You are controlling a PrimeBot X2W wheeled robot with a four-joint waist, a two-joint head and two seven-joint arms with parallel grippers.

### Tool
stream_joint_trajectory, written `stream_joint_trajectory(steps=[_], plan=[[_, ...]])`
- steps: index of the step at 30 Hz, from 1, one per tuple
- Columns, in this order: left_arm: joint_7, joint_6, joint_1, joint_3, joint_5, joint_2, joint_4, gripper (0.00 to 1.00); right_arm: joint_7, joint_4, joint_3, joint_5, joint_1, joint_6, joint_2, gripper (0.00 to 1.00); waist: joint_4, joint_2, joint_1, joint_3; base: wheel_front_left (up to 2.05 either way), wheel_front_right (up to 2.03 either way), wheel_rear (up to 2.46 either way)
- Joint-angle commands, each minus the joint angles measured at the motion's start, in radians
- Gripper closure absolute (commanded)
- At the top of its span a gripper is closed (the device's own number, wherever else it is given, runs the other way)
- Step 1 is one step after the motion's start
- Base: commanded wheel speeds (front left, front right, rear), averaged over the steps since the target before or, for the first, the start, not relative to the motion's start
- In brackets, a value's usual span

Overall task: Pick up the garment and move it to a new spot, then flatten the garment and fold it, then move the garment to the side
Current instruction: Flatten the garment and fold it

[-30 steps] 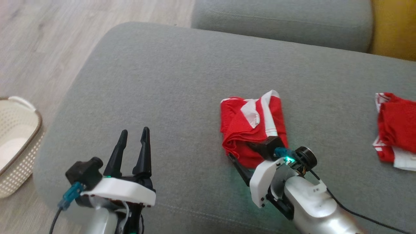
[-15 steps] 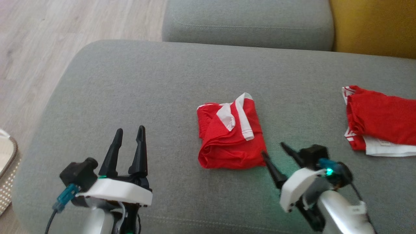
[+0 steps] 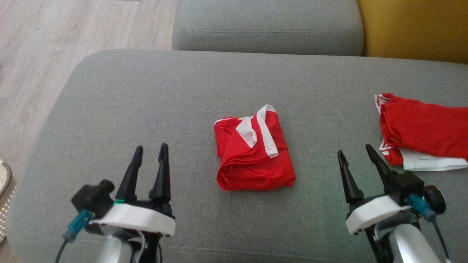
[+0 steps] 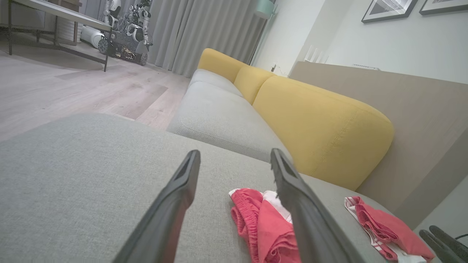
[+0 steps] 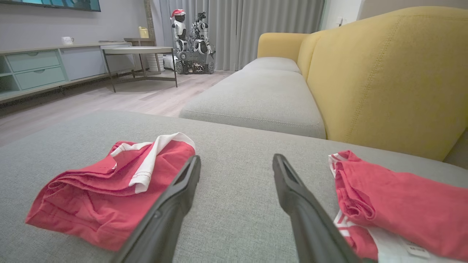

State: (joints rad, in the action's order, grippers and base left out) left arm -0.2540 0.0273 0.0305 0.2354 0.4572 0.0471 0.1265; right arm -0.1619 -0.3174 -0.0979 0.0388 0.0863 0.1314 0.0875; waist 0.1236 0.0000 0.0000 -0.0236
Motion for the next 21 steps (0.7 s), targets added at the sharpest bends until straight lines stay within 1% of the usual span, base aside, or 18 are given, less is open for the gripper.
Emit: stream_joint_trajectory(steps=[1, 7, 8, 9, 16, 21], plan=[[-0.008, 0.0, 0.021, -0.021, -0.002, 0.003, -0.04, 0.0, -0.018, 0.043, -0.009, -0.017, 0.016, -0.001, -0.009, 0.0, 0.0, 0.0, 0.0, 0.004, 0.0, 0.0, 0.0], [-0.008, 0.0, 0.017, -0.004, 0.001, 0.003, -0.038, 0.0, -0.024, 0.043, 0.01, -0.038, -0.002, -0.001, -0.025, 0.0, 0.005, 0.0, 0.0, 0.014, 0.0, 0.0, 0.0], [-0.008, 0.0, 0.017, -0.003, 0.001, 0.003, -0.038, 0.0, -0.02, 0.04, 0.011, -0.039, -0.003, -0.001, -0.026, 0.4, 0.007, 0.0, 0.0, 0.016, 0.0, 0.0, 0.0], [-0.008, 0.001, 0.019, -0.001, 0.002, 0.003, -0.038, 0.0, -0.016, 0.038, 0.007, -0.042, -0.002, -0.001, -0.027, 1.0, 0.01, 0.0, 0.0, 0.02, 0.0, 0.0, 0.0], [-0.008, 0.005, 0.035, 0.0, 0.007, 0.003, -0.035, 0.0, -0.015, 0.023, 0.013, -0.058, 0.02, -0.001, -0.029, 1.0, 0.031, 0.0, 0.0, 0.056, 0.0, 0.0, 0.0], [-0.008, 0.012, 0.053, 0.002, 0.01, 0.003, -0.033, 0.0, -0.02, -0.025, -0.019, -0.06, 0.079, -0.001, -0.033, 1.0, 0.058, 0.0, 0.0, 0.106, 0.0, 0.0, 0.0]])
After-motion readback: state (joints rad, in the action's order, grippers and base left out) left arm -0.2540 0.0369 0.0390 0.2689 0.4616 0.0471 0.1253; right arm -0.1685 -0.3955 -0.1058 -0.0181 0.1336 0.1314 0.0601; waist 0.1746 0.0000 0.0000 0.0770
